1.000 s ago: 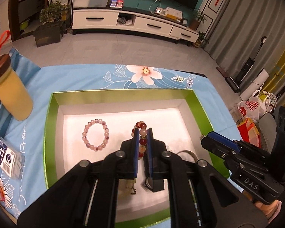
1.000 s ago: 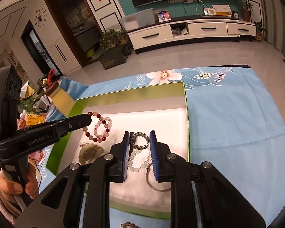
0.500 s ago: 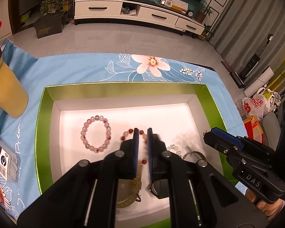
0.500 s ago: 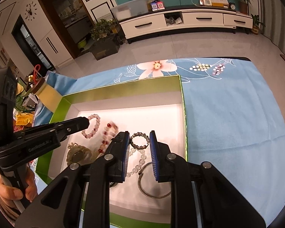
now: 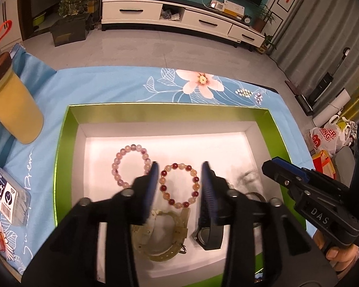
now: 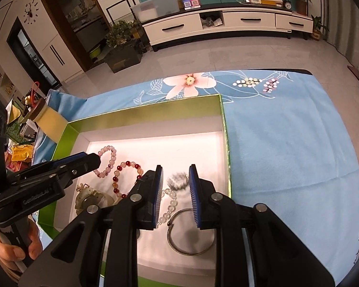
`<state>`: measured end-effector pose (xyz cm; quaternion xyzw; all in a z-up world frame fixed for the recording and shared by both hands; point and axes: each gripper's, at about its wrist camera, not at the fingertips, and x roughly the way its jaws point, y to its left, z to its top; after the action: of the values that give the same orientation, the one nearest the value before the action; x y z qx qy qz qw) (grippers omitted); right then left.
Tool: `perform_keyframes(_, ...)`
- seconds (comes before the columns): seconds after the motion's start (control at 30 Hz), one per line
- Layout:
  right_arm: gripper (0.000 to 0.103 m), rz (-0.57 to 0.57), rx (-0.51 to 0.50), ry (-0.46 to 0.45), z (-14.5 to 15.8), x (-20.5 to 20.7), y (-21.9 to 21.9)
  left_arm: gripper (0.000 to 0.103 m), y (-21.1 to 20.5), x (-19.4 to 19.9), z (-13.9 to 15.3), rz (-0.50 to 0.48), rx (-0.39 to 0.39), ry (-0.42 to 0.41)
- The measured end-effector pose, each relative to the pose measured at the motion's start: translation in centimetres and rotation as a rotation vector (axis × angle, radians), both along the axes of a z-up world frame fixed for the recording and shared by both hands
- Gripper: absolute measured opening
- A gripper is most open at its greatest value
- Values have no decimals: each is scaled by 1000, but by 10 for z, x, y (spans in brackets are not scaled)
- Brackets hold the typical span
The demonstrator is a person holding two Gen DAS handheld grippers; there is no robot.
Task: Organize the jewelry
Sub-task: 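Carry both bracelets into the green box and open both grippers, then grasp the green jade bead bracelet with the left gripper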
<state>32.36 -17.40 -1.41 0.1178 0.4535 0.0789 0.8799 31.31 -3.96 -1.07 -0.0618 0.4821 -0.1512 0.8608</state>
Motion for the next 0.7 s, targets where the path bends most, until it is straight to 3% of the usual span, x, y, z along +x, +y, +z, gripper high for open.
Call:
perform_keyframes(0.2, 26, -4, 10, -29, 5, -6, -4, 69, 3, -8, 9, 8, 12, -31)
perform_keyframes(0.5, 26, 32, 11, -133, 30, -51, -11, 81, 11, -53, 35, -10, 14, -116)
perform_keyframes(0.7, 28, 53, 15, -164, 38, -88, -14, 87, 16, -92, 36, -16, 15, -123)
